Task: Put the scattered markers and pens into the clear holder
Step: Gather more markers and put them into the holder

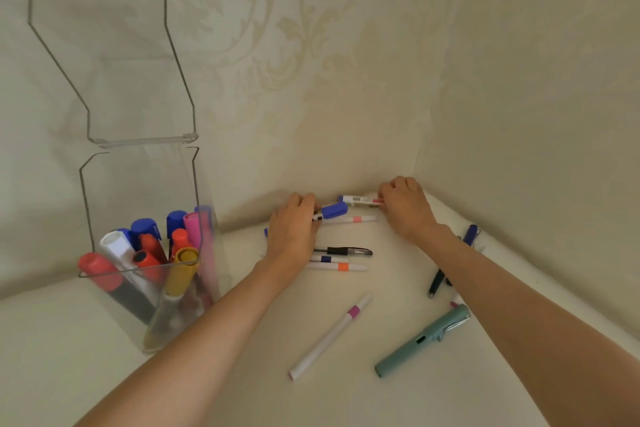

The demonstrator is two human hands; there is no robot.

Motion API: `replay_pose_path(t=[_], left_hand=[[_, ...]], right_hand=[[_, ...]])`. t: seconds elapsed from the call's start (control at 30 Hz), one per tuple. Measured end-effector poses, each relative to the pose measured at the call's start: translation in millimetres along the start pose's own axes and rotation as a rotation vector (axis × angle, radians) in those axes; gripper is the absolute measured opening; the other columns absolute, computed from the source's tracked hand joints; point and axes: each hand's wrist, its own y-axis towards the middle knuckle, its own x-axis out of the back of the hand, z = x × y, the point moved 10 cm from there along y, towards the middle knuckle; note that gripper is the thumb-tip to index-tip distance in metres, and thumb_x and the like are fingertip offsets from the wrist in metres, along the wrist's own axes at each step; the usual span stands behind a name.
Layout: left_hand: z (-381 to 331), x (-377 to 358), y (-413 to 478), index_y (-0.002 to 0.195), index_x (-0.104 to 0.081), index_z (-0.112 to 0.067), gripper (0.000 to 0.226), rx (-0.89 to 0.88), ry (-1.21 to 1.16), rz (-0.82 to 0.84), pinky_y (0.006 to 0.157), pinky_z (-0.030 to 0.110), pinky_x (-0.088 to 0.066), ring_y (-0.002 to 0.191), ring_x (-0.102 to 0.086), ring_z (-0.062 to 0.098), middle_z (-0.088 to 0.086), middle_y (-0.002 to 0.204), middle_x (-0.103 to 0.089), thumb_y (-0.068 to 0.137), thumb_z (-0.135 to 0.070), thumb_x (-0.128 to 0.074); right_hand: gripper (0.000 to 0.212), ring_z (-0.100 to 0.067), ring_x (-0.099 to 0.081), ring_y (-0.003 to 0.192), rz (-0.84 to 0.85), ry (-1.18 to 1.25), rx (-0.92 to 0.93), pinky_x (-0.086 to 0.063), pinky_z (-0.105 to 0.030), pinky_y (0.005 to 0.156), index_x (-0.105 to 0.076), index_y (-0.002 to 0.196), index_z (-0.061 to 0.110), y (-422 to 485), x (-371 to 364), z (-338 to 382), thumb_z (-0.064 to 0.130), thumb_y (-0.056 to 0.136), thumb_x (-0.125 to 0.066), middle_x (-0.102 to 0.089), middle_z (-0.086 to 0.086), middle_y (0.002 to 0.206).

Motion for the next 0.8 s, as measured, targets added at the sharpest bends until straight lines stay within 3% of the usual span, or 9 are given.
replay_pose_path(t=[0.13,0.23,0.3,0.37,0.43,0.57,0.67,0.8], left_hand=[[-23,28,-8,0.104,-0.048,-0.009,0.015,-0.063,-0.1,-0.078,0.069,0.04,-0.044,0.081,-0.055,0.029,0.01,0.099,-0.059,0.089,-0.009,-0.052],[-40,51,-20,0.122,-0.041,-0.018,0.034,-0.115,-0.227,-0.093,0.072,0.041,-0.049,0.085,-0.058,0.028,0.006,0.106,-0.058,0.091,-0.009,-0.049],[-50,69,-31,0.134,-0.029,-0.03,0.05,-0.155,-0.273,-0.087,0.075,0.043,-0.051,0.084,-0.06,0.027,0.002,0.114,-0.055,0.091,-0.011,-0.046],[-58,92,-46,0.137,-0.02,-0.038,0.058,-0.182,-0.32,-0.1,0.075,0.045,-0.052,0.08,-0.063,0.025,-0.002,0.119,-0.05,0.092,-0.012,-0.045],[-60,121,-59,0.136,-0.017,-0.042,0.063,-0.21,-0.377,-0.143,0.072,0.046,-0.054,0.076,-0.064,0.023,-0.004,0.117,-0.048,0.091,-0.011,-0.048],[-55,177,-75,0.137,-0.024,-0.032,0.06,-0.246,-0.427,-0.238,0.07,0.032,-0.056,0.073,-0.064,0.017,-0.005,0.108,-0.046,0.09,-0.008,-0.052],[-38,210,-81,0.138,-0.027,-0.029,0.059,-0.234,-0.44,-0.306,0.066,0.013,-0.05,0.072,-0.064,0.012,-0.006,0.106,-0.048,0.089,-0.007,-0.054],[3,257,-95,0.136,-0.03,-0.029,0.057,-0.184,-0.551,-0.467,0.066,0.008,-0.044,0.067,-0.064,0.008,-0.009,0.1,-0.052,0.09,-0.008,-0.055]], right_hand=[[0.018,-0.034,-0.052,0.078,-0.108,0.199,-0.036,-0.029,-0.034,0.068,-0.049,0.104,0.001,-19,46,10,0.016,0.094,-0.047,-0.063,-0.019,0.089],[0.018,-0.023,-0.047,0.064,-0.104,0.539,-0.082,-0.037,-0.034,0.059,-0.052,0.103,0.012,-42,80,25,0.026,0.092,-0.054,-0.057,-0.008,0.076],[0.017,-0.014,-0.045,0.06,-0.183,0.648,-0.112,-0.04,-0.027,0.058,-0.06,0.099,0.018,-59,107,30,0.031,0.089,-0.058,-0.057,-0.004,0.078],[0.016,-0.007,-0.047,0.066,-0.325,0.7,-0.106,-0.037,-0.01,0.06,-0.067,0.094,0.019,-75,140,37,0.032,0.087,-0.061,-0.06,-0.003,0.088],[0.013,-0.007,-0.05,0.077,-0.375,0.772,-0.094,-0.037,-0.01,0.067,-0.068,0.094,0.022,-87,163,50,0.029,0.088,-0.059,-0.059,0.0,0.097],[0.02,-0.012,-0.05,0.071,-0.3,1.022,0.024,-0.039,-0.026,0.069,-0.064,0.1,0.027,-96,188,101,0.016,0.09,-0.051,-0.055,0.003,0.102],[0.022,-0.013,-0.051,0.067,-0.286,1.098,0.116,-0.041,-0.024,0.068,-0.063,0.103,0.025,-100,205,143,0.011,0.09,-0.051,-0.055,0.001,0.1],[0.019,-0.011,-0.052,0.069,-0.308,1.144,0.148,-0.044,-0.027,0.071,-0.061,0.102,0.021,-99,215,176,0.009,0.088,-0.053,-0.057,0.005,0.093]])
